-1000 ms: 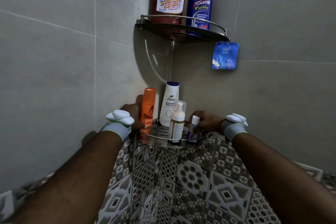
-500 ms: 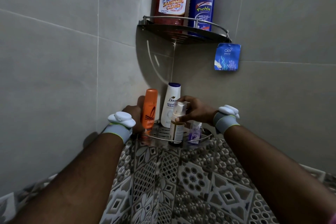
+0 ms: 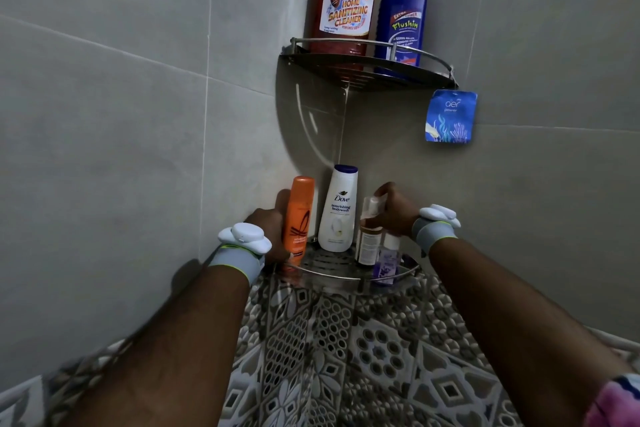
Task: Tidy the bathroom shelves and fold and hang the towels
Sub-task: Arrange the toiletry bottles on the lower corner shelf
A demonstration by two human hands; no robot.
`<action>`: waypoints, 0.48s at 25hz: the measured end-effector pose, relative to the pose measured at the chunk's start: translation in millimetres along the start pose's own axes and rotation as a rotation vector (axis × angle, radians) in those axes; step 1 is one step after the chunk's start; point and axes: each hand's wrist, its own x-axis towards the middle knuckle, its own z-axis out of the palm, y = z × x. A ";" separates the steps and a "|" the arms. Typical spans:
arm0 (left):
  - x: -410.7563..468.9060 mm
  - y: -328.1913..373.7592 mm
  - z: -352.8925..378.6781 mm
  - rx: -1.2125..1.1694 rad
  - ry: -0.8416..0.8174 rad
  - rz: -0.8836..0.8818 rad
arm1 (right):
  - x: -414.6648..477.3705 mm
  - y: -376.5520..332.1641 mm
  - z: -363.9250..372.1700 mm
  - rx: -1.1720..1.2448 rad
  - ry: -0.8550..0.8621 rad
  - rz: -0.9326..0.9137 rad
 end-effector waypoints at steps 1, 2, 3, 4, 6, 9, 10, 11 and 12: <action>0.3 -0.6 0.8 -0.007 0.003 0.011 | -0.2 -1.0 1.0 0.014 -0.022 -0.008; 0.6 -0.8 1.3 -0.013 0.006 0.021 | -0.4 -2.8 1.7 0.018 -0.041 -0.020; 0.4 -0.8 1.1 -0.019 0.009 0.030 | -0.3 -4.5 2.2 0.016 -0.060 -0.035; 0.2 -0.6 1.2 -0.027 0.010 0.034 | -1.0 -6.2 2.5 0.016 -0.075 -0.047; -0.1 0.1 0.7 -0.037 0.017 0.035 | -1.8 -7.8 1.0 0.016 -0.081 -0.051; -0.1 0.3 0.6 -0.027 0.018 0.026 | -2.1 -4.0 -1.9 0.031 -0.050 -0.032; 0.3 -0.5 1.2 -0.028 0.015 0.025 | -2.9 -2.9 -1.7 0.041 -0.048 -0.034; 1.0 -1.2 1.7 -0.028 0.010 0.026 | -3.2 -2.3 -0.8 0.046 -0.045 -0.036; 1.8 -2.1 2.2 -0.027 0.004 0.026 | -3.6 -2.6 0.3 0.049 -0.043 -0.041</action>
